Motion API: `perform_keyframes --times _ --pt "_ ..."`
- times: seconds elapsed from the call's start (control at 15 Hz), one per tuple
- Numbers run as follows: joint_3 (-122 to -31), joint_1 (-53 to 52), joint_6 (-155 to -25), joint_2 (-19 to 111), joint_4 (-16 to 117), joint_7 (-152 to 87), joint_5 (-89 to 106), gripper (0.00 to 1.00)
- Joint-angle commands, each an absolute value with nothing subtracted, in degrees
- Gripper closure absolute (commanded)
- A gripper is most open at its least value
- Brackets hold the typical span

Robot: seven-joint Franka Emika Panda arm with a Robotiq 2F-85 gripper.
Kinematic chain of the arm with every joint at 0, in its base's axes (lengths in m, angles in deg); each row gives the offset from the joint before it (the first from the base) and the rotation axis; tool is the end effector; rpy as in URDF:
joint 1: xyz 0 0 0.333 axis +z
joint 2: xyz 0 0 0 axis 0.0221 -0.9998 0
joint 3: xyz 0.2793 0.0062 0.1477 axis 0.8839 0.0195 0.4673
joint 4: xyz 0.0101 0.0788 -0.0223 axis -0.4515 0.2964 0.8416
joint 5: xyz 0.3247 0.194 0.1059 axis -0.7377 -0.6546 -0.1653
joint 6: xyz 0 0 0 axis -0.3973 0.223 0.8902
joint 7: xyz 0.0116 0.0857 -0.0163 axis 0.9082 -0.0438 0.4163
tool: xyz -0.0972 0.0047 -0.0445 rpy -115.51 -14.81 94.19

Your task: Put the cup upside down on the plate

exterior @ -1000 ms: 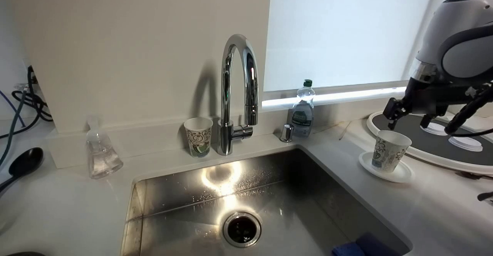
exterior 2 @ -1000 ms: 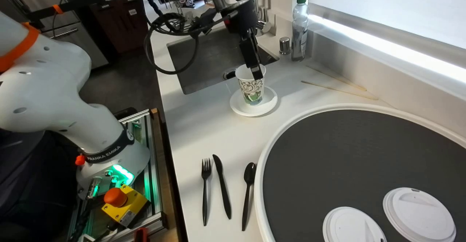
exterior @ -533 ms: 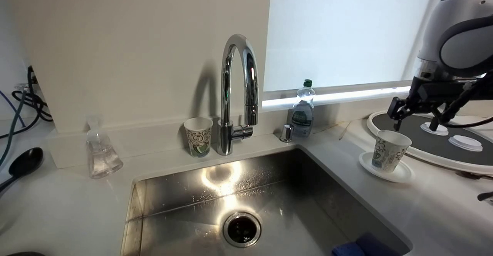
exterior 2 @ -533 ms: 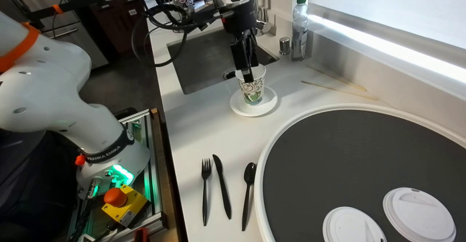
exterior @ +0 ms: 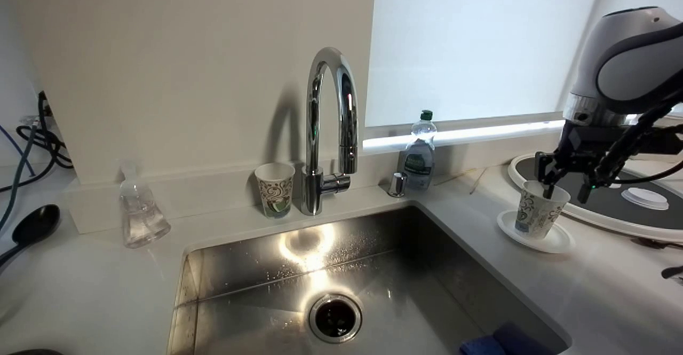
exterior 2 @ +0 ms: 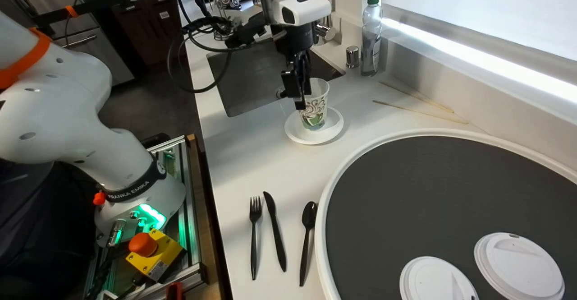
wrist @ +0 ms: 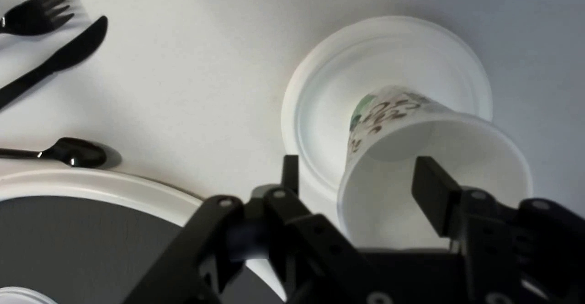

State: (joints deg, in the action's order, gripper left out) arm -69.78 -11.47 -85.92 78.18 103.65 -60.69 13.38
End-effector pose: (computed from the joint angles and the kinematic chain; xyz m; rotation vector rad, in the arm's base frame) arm 0.4256 -0.0617 0.3723 2.8900 -0.9308 0.0601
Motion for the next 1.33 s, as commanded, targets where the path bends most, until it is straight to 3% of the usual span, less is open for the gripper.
perform_keyframes --times 0.0,0.27,0.33,1.27 --pt "-70.8 -10.1 -87.4 77.2 104.6 -60.3 10.2 0.65" --pt "-71.0 -9.6 -89.0 76.1 103.7 -60.3 8.2 0.96" --pt "-71.1 -9.4 -89.0 75.9 103.3 -59.9 7.3 1.0" --pt "-70.7 -4.8 -92.9 68.9 93.7 -53.1 0.8 0.99"
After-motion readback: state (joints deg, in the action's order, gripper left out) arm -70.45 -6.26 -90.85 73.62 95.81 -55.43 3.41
